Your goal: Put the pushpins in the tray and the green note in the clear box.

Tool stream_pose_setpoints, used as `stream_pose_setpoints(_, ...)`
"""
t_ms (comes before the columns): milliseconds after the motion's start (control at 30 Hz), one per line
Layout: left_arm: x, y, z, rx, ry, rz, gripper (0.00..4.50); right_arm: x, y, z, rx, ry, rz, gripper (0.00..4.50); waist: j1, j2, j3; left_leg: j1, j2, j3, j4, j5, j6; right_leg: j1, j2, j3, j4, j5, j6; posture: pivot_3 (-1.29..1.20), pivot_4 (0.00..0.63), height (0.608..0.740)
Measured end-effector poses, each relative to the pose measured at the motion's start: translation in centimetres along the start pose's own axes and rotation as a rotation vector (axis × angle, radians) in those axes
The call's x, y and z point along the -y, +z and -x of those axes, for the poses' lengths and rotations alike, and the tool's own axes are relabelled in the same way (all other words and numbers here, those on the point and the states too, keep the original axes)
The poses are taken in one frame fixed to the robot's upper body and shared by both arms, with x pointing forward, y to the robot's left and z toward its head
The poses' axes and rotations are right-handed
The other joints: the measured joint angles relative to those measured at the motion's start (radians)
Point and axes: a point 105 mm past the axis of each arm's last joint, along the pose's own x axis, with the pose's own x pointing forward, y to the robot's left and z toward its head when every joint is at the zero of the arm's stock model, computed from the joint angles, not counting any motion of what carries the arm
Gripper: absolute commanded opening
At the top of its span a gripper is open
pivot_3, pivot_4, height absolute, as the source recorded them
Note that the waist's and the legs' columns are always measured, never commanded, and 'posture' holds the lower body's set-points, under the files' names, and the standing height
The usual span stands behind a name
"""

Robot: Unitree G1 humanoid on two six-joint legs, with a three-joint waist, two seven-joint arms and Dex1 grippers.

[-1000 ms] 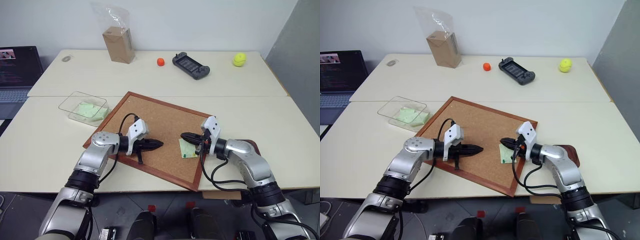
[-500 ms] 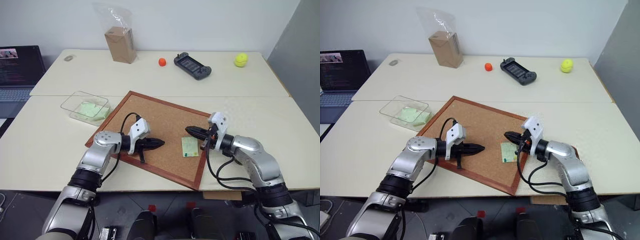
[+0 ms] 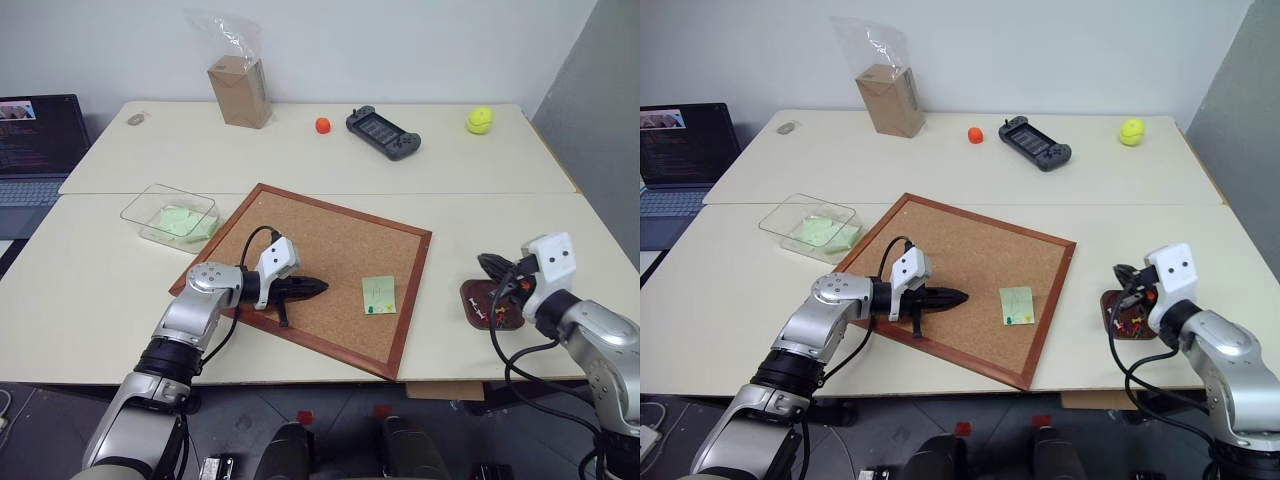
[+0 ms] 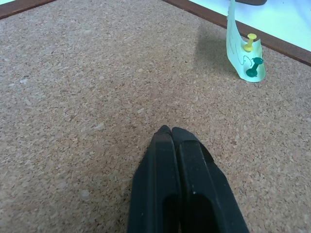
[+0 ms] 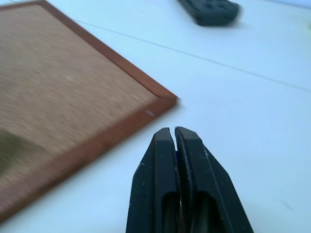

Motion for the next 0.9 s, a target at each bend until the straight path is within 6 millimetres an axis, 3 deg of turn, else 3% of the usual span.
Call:
stream_pose_setpoints(167,-0.1,0.0,0.0,-0.005,-0.001,-0.002,0.0,0.0,-2.4,0.8,-0.083,-0.038,-0.05,0.05,0.0,0.0,0.0,0.0,0.0,0.0,0.0,0.0,0.0,0.0,0.0,0.0,0.0,0.0,0.0,0.0,0.15,0.74)
stream_pose_setpoints(300,-0.1,0.1,0.0,-0.011,-0.005,-0.005,0.0,0.0,-2.7,0.6,-0.082,-0.061,-0.091,0.05,0.0,0.0,0.0,0.0,0.0,0.0,0.0,0.0,0.0,0.0,0.0,0.0,0.0,0.0,0.0,0.0,0.15,0.74)
stream_pose_setpoints(900,-0.1,0.2,-0.1,-0.017,-0.011,0.009,0.0,0.7,-4.3,0.4,-0.125,-0.086,-0.135,3.79,0.001,0.0,0.0,0.0,0.0,0.0,0.0,0.0,0.0,0.0,0.0,0.0,0.0,0.0,0.0,0.0,0.15,0.74)
